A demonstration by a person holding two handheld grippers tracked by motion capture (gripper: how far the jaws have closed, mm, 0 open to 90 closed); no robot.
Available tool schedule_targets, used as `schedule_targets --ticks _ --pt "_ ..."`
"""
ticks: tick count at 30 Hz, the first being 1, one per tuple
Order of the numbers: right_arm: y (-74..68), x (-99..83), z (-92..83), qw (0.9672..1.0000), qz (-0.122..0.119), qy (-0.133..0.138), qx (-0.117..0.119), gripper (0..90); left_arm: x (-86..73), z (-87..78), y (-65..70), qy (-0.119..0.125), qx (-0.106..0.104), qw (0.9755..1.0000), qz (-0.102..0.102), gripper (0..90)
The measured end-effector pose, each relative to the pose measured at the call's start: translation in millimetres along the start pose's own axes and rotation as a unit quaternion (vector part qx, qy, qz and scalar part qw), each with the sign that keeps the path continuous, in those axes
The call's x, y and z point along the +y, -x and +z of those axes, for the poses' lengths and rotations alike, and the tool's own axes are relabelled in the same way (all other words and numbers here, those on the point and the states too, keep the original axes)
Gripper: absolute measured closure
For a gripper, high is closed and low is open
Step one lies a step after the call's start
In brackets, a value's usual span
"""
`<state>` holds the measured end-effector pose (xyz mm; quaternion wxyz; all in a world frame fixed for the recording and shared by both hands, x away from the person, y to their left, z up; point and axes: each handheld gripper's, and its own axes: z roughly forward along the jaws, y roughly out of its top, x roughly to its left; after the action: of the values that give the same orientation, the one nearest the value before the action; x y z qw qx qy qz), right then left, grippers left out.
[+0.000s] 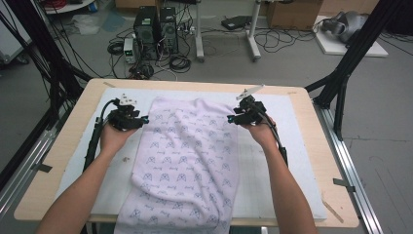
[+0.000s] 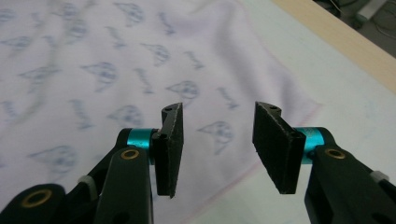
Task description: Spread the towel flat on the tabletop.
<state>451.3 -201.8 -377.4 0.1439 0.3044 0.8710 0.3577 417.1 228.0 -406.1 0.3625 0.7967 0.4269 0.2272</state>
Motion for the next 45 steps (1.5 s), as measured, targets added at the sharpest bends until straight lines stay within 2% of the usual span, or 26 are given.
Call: schedule_targets --ticks 2,7,8,10,11,12,14,15,16,17,20,21,23,28,31,33,34,37,39,42,44,45 --pt "-13.4 -4.9 -4.0 0.9997 -0.004 0.012 0.021 52.3 -7.2 -8.6 5.6 0.008 -0.006 0.9999 0.007 52.7" --pt "-44.6 -23.0 -15.1 0.9980 -0.012 0.035 0.052 51.7 -25.8 -32.3 21.8 0.018 -0.036 0.9988 0.026 52.2" --pt "-49.5 -26.2 -16.9 0.9979 -0.014 0.032 0.055 51.7 -30.4 -36.7 26.6 0.012 -0.046 0.9985 0.029 52.1" --pt "-61.5 -38.0 -20.7 0.9977 -0.020 0.031 0.057 51.7 -38.6 -42.8 34.7 0.009 -0.055 0.9973 0.048 51.3" --pt "-65.8 -43.5 -21.5 0.9976 -0.026 0.024 0.059 51.9 -43.0 -43.8 37.9 0.000 -0.061 0.9970 0.049 51.4" --pt "-69.8 -49.3 -21.9 0.9981 -0.032 0.014 0.052 52.4 -47.5 -43.6 40.4 -0.010 -0.068 0.9963 0.052 51.8" --pt "-73.1 -61.4 -19.7 0.9983 -0.029 -0.005 0.050 52.7 -58.8 -40.3 44.3 -0.031 -0.069 0.9955 0.058 54.1" --pt "-73.3 -66.5 -17.6 0.9984 -0.026 -0.016 0.047 52.8 -63.7 -37.3 44.5 -0.045 -0.076 0.9945 0.056 56.7" --pt "-73.7 -71.8 -16.0 0.9986 -0.024 -0.014 0.046 54.1 -68.6 -35.8 45.2 -0.042 -0.076 0.9947 0.056 61.1" --pt "-73.4 -76.0 -14.1 0.9986 -0.018 -0.015 0.048 54.7 -71.9 -37.2 44.7 -0.028 -0.073 0.9957 0.051 62.1" --pt "-74.4 -83.7 -7.0 0.9984 -0.015 -0.037 0.040 58.5 -72.9 -39.7 42.4 -0.027 -0.063 0.9963 0.052 81.7" --pt "-74.4 -84.7 -5.8 0.9982 -0.015 -0.040 0.041 59.1 -73.0 -41.2 42.0 -0.029 -0.071 0.9957 0.053 86.1" --pt "-73.4 -87.8 -7.2 0.9986 -0.008 -0.032 0.041 61.2 -74.2 -42.6 44.7 -0.031 -0.062 0.9953 0.068 87.9" --pt "-72.1 -94.8 -15.1 0.9985 -0.006 -0.033 0.044 72.9 -74.1 -45.9 45.3 -0.030 -0.057 0.9955 0.070 88.0" --pt "-71.5 -98.7 -19.4 0.9986 0.001 -0.031 0.044 71.5 -73.4 -51.1 47.1 -0.021 -0.065 0.9953 0.068 86.1" --pt "-75.4 -97.7 -22.3 0.9982 -0.011 -0.030 0.050 69.2 -72.8 -58.0 48.0 -0.006 -0.070 0.9955 0.063 72.1" --pt "-79.1 -97.6 -25.4 0.9981 -0.017 -0.021 0.056 68.9 -73.2 -62.2 49.1 0.001 -0.073 0.9953 0.063 68.3" --pt "-92.1 -98.0 -35.3 0.9968 -0.020 0.004 0.077 66.4 -75.6 -74.4 54.7 0.016 -0.089 0.9938 0.065 62.6" --pt "-101.6 -99.3 -41.3 0.9949 -0.025 0.015 0.096 63.9 -79.3 -80.9 60.7 0.021 -0.106 0.9919 0.067 59.0" --pt "-115.2 -104.3 -46.7 0.9924 -0.031 0.020 0.117 59.0 -86.4 -82.0 68.9 0.012 -0.128 0.9883 0.082 55.2" --pt "-122.6 -108.5 -45.1 0.9916 -0.040 0.005 0.123 57.2 -91.9 -75.9 71.2 -0.010 -0.127 0.9875 0.093 55.9" --pt "-125.5 -110.8 -42.6 0.9918 -0.050 -0.005 0.118 57.5 -94.7 -71.9 71.6 -0.021 -0.131 0.9865 0.096 58.7"
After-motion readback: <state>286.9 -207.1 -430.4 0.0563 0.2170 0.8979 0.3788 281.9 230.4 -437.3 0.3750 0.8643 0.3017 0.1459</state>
